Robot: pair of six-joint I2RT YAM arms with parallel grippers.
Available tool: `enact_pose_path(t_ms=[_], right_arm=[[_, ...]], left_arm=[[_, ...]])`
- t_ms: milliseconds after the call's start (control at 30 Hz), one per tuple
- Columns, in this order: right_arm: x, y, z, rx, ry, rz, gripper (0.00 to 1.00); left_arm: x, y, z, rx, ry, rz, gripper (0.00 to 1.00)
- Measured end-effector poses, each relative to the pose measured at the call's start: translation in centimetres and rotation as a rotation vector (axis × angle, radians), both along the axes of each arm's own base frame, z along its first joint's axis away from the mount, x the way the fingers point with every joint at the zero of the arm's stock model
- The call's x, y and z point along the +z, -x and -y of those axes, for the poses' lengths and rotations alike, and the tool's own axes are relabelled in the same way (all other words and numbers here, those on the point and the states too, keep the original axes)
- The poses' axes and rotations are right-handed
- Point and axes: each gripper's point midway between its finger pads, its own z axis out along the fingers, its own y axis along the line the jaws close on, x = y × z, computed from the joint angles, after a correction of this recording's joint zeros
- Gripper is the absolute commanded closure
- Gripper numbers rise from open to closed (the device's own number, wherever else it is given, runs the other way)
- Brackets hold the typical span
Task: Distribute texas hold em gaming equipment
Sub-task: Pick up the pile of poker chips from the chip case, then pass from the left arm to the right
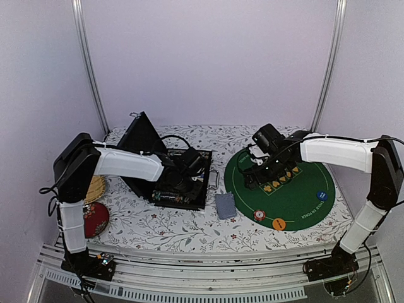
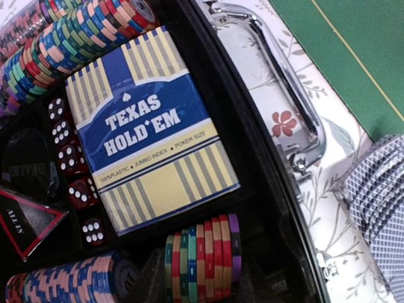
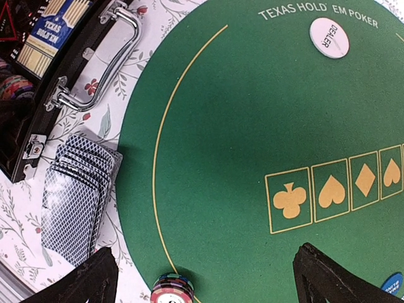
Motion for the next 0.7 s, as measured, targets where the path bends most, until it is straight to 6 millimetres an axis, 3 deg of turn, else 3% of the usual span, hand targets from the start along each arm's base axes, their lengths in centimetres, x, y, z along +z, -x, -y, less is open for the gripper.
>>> enact_pose_path(t_ms=[133,233,333,400,500,600,700], right_arm=[[0.2,0.3,-0.4,0.033,-0.015,-0.004,0.0],[1.8,0.4,-1.0,0.089,-0.054,0.026,0.03],[5.8,0.4,-2.4,0.205,-0.142,0.158,0.04],[9.4,1.1,-3.5,0.318,-0.2,0.294,0.05],[13.6,3.4,-6.9,0.564,-0.249,0.512,0.05],[15.0,6.3,-10.5,0.837,-0.25,0.687,0.05],[14.7,7.3,-12.9,1.022,-0.204,0.81,0.1]], left_arm=[[0.3,0.3,0.2,-0.01,0.018,-0.008,1.0],[2.2,0.9,0.2,-0.025,0.071,-0.004,1.0],[6.1,1.5,0.8,-0.051,0.18,0.025,1.0],[10.1,2.0,1.8,-0.083,0.308,0.063,1.0],[15.6,3.1,3.0,-0.137,0.504,0.108,1.0],[19.5,4.5,4.2,-0.204,0.666,0.109,1.0],[20.9,5.7,5.3,-0.259,0.768,0.073,1.0]])
